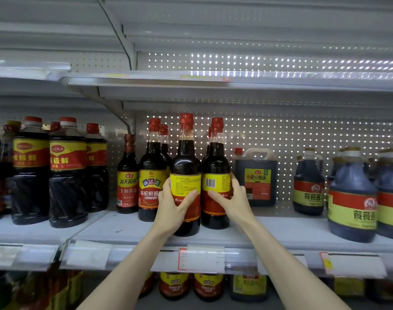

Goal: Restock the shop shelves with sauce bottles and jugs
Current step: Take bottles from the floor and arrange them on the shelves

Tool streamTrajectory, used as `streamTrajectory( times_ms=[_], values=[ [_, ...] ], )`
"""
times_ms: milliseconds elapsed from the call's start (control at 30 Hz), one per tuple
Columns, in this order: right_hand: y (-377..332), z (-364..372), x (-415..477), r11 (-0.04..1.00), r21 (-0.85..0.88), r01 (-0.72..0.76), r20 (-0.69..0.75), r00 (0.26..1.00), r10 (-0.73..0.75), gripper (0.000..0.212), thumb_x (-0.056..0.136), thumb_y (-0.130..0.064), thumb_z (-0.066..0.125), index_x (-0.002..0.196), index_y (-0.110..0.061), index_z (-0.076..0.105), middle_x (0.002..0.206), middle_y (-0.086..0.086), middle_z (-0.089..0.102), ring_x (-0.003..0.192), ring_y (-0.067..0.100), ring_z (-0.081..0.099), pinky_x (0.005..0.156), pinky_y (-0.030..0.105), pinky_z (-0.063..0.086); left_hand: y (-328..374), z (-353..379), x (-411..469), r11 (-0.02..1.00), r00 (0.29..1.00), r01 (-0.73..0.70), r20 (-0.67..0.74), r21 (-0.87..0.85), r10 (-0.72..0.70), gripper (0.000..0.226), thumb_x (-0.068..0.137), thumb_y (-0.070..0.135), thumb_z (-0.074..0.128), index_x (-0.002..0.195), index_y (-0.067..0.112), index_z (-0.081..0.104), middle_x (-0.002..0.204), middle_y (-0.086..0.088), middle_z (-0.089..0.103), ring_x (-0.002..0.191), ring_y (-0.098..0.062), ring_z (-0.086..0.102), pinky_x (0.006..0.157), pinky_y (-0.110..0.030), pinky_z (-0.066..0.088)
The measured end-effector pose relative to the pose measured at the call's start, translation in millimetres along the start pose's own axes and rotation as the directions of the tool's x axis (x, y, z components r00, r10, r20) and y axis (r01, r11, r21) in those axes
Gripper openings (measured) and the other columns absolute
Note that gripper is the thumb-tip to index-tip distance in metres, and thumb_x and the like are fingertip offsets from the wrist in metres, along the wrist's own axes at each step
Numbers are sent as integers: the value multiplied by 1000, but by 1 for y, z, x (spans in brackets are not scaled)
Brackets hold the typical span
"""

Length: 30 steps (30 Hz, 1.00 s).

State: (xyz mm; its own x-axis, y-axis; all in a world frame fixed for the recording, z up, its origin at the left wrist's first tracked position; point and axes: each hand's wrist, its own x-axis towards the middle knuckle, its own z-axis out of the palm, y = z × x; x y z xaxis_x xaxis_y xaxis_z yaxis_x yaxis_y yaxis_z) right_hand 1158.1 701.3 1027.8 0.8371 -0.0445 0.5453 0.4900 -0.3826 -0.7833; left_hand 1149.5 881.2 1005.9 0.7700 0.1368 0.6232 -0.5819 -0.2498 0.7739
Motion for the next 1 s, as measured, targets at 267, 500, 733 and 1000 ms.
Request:
streamTrajectory(
  times_ms=[267, 500, 733, 1000],
  values=[
    [-1, -12, -3, 987, 127, -94, 125, 989, 78, 75, 91, -33, 63, 149, -16, 19, 144, 4, 42, 118, 12, 45, 100, 30, 41, -2, -1, 1, 1000, 1000, 24, 11, -5, -24, 104, 52, 86, 61, 139, 37, 31, 129, 0, 50, 119, -17, 52, 102, -46, 45],
    [4, -5, 7, 995, -13, -101, 9, 995, 102, 96, 73, -40, 81, 145, -17, 21, 140, 6, 41, 125, 24, 47, 104, 45, 44, -1, -1, 0, 999, 999, 30, 22, -13, -29, 98, 58, 78, 62, 140, 34, 30, 131, 1, 49, 119, -16, 51, 102, -45, 46],
    [2, -14, 10, 988, 78, -136, 192, 974, 119, 92, 80, -31, 77, 148, -17, 17, 140, 4, 44, 122, 17, 47, 101, 33, 42, -1, -1, 0, 999, 999, 22, 34, -31, -21, 82, 69, 68, 66, 137, 37, 31, 131, 0, 48, 120, -16, 50, 103, -45, 45],
    [7, -10, 11, 988, 69, -139, 112, 985, 130, 91, 79, -19, 77, 148, -14, 17, 143, 10, 43, 126, 23, 47, 101, 36, 41, 2, -1, -2, 999, 999, 17, 34, -44, -15, 84, 68, 64, 64, 138, 32, 31, 132, -2, 48, 119, -17, 51, 103, -43, 45]
  ],
)
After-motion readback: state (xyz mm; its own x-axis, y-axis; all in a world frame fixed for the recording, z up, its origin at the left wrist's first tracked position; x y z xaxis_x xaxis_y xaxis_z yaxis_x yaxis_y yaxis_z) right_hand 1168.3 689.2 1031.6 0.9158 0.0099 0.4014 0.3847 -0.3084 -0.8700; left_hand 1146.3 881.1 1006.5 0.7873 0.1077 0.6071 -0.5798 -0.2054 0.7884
